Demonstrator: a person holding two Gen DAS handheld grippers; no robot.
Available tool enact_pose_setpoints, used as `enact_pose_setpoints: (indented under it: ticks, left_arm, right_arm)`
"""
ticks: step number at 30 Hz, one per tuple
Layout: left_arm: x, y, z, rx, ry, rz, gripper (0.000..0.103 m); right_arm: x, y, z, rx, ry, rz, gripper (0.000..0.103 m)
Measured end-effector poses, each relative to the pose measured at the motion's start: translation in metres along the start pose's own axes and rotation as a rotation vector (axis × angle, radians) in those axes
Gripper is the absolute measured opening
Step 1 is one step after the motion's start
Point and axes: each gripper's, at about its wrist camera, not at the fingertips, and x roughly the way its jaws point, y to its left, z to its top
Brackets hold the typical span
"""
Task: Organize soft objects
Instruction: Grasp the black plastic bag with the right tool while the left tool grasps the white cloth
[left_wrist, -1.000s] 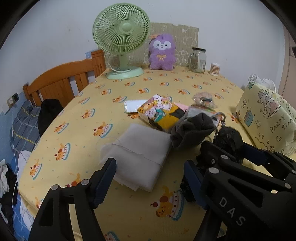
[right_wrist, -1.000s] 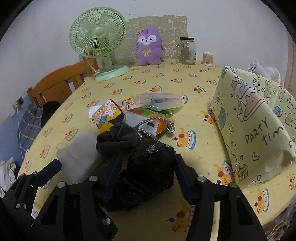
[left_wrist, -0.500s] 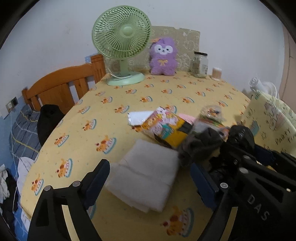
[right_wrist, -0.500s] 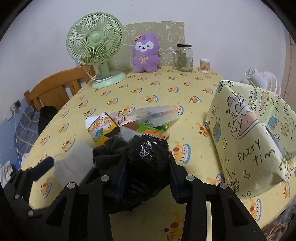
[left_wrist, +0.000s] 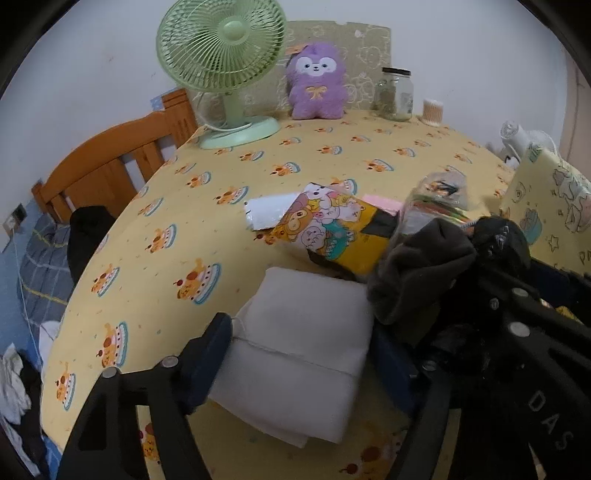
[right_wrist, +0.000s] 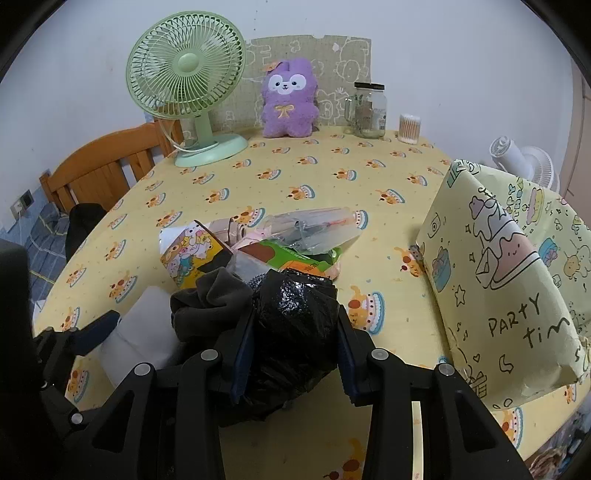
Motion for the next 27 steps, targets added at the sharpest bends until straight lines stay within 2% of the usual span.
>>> enact_pose_setpoints:
  ticks: [10,18,27]
  left_arm:
    - [-0.009,0.001,0.002,-0.044,0.006,-0.040,0.042]
    - [-0.029,-0.001,0.001,-0.065,-0.007,-0.048,0.038]
    - [-0.056,0.000,0.010,-0.066,-0.070,-0.031,0.038]
  right_arm:
    - [-0.006,0.002,0.003,-0.006,-0.015,0.005,0.043]
    - [-0.024,0.007,0.005,-0.020,-0.044,0.028,0.043]
    - [-0.046,0.012,0.014,-0.022,-0.090,0.050,0.043]
